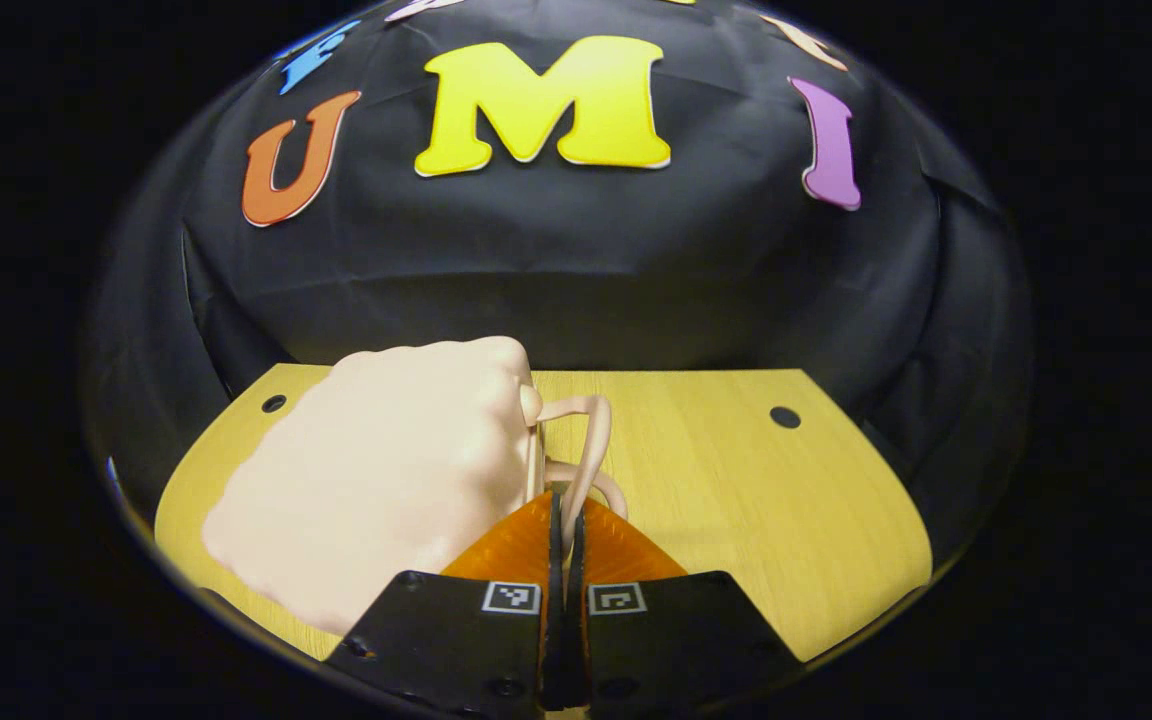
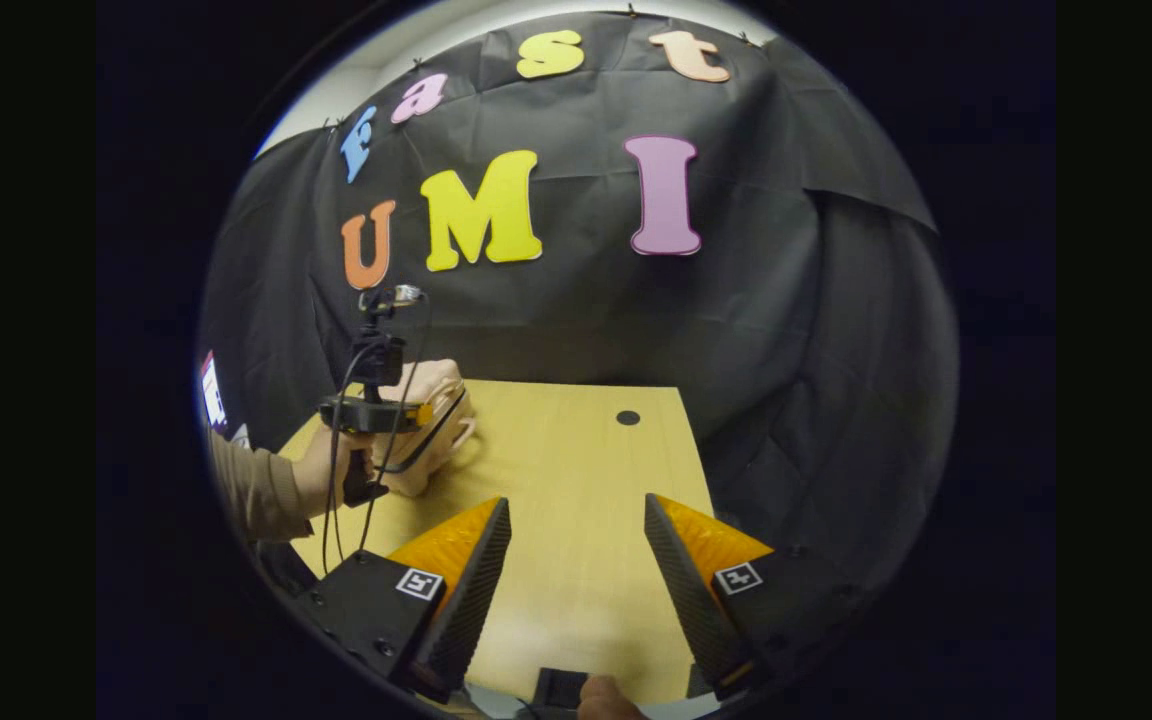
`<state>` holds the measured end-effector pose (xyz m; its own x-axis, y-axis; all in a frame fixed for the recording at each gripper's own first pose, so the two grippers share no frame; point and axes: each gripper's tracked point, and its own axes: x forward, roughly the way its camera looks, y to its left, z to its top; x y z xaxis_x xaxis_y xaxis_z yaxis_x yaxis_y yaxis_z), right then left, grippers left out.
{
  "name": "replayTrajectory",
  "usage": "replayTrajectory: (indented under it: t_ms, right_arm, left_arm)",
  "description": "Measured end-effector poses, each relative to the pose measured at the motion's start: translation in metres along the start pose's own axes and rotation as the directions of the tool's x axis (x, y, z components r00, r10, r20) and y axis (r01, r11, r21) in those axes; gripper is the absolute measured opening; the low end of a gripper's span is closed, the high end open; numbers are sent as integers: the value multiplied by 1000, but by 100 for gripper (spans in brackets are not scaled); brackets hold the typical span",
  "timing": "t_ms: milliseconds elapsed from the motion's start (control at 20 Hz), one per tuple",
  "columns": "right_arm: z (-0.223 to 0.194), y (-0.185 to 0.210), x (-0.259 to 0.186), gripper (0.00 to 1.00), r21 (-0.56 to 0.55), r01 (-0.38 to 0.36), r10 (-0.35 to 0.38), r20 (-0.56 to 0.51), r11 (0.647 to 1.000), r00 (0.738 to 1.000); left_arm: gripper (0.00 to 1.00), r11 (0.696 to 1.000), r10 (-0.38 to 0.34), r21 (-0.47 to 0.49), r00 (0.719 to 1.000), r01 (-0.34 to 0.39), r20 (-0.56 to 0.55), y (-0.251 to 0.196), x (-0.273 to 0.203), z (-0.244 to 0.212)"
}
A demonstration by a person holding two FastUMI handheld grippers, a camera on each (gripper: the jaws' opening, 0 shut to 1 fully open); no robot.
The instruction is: First open the suitcase, pack the skin care products into it, and then close the suitcase.
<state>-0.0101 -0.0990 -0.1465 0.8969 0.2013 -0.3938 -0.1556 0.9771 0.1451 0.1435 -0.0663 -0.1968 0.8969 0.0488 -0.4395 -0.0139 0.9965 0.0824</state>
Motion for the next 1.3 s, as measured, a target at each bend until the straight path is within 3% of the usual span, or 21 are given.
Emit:
replayTrajectory:
  t_ms: [200,450,500,750,800,850,1000,1300]
  right_arm:
    - [-11,-18,7,80,36,7,-6,-19,999,1000]
    - [0,-29,10,80,5,42,-43,14,999,999]
    - [6,-27,10,78,2,45,-45,21,999,999]
    - [45,0,14,80,-12,72,-71,99,997,993]
    - [56,9,14,80,-28,85,-81,126,996,989]
    - [68,20,12,80,-38,96,-89,157,995,984]
    - [116,80,12,78,-26,99,-89,256,995,963]
    - [167,174,-4,80,6,63,-61,357,998,932]
  left_arm:
    - [7,972,157,179,988,-155,5,-5,12,-10]
    - [21,966,137,227,989,-121,-54,-16,8,-18]
    - [36,977,109,190,992,-97,-55,-22,1,-15]
    - [70,996,1,90,994,-10,109,-21,-75,56]
    - [88,997,-12,72,990,1,144,-17,-98,73]
    - [99,998,-23,59,982,12,189,-11,-116,90]
    - [99,998,-26,65,943,5,330,32,-190,134]
    - [99,999,28,-27,912,-18,410,113,-264,146]
